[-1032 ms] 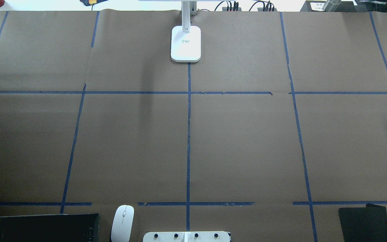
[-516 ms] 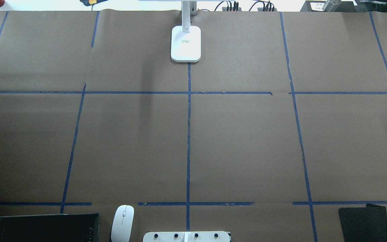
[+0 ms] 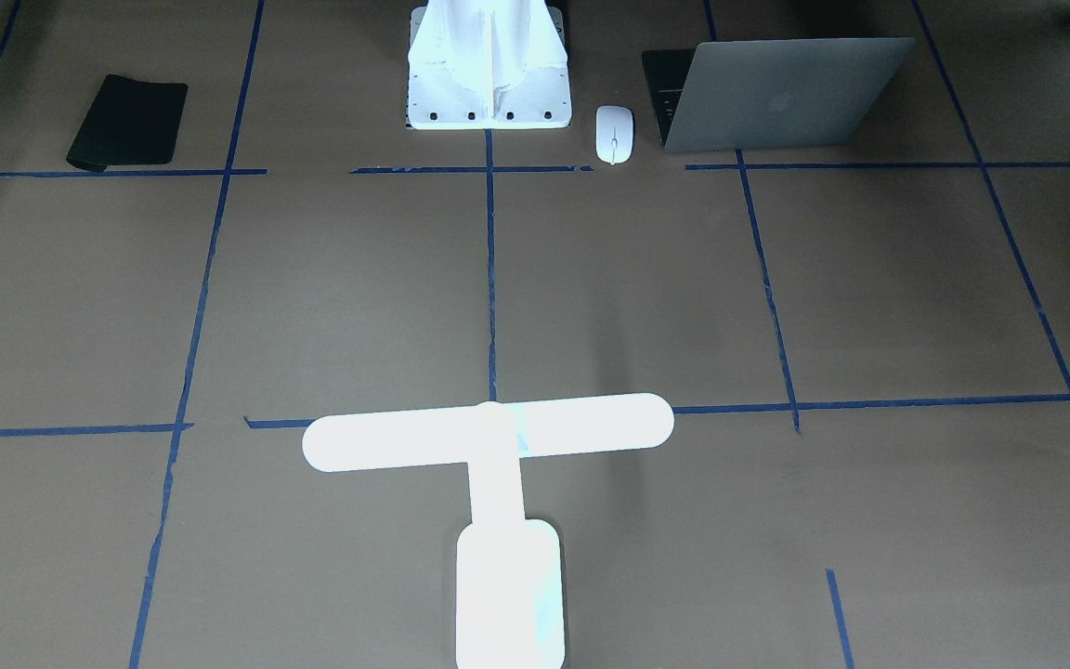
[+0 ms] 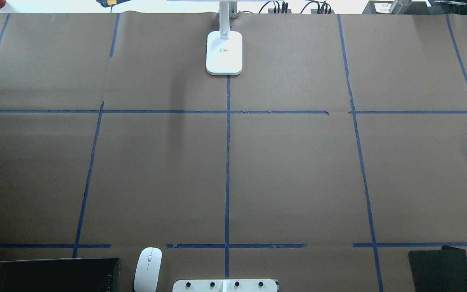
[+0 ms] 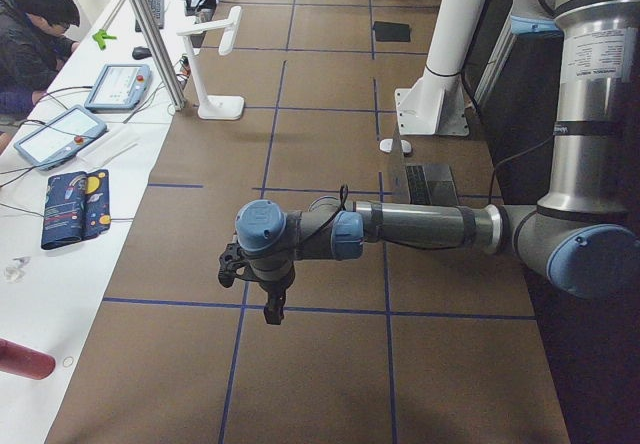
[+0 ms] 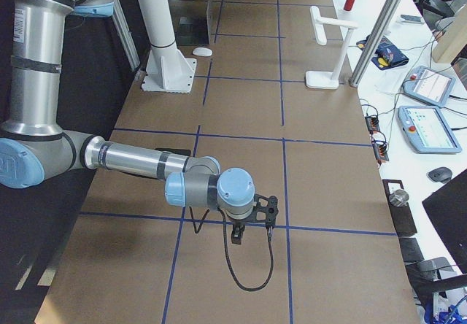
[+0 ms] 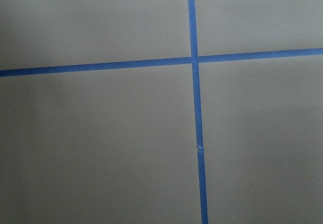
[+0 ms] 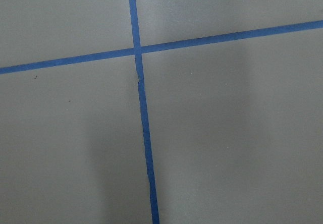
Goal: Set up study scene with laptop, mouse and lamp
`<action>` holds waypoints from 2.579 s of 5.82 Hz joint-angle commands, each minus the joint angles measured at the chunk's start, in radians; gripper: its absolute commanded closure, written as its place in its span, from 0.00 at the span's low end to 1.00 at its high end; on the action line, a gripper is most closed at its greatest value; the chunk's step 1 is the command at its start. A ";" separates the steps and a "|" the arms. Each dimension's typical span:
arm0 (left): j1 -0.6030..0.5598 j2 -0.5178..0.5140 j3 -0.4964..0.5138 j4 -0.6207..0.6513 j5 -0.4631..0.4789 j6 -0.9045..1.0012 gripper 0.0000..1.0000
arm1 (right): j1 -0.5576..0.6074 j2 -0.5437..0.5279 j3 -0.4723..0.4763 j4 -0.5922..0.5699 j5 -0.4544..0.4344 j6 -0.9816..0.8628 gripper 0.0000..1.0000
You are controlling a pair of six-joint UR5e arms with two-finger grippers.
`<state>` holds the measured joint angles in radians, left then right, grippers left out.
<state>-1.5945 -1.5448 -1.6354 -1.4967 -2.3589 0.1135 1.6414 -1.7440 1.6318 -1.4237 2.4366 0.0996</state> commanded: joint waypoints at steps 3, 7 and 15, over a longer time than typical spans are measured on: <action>-0.001 0.011 -0.212 0.255 0.003 -0.017 0.00 | 0.000 0.000 0.028 0.002 -0.001 0.000 0.00; 0.066 0.138 -0.612 0.408 0.001 -0.425 0.00 | 0.000 0.007 0.039 0.011 -0.001 0.002 0.00; 0.795 0.131 -0.969 0.261 0.238 -2.058 0.00 | 0.000 0.009 0.040 0.011 0.041 0.003 0.00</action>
<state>-0.9348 -1.4019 -2.5967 -1.1927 -2.2239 -1.7218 1.6401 -1.7358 1.6705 -1.4128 2.4733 0.1024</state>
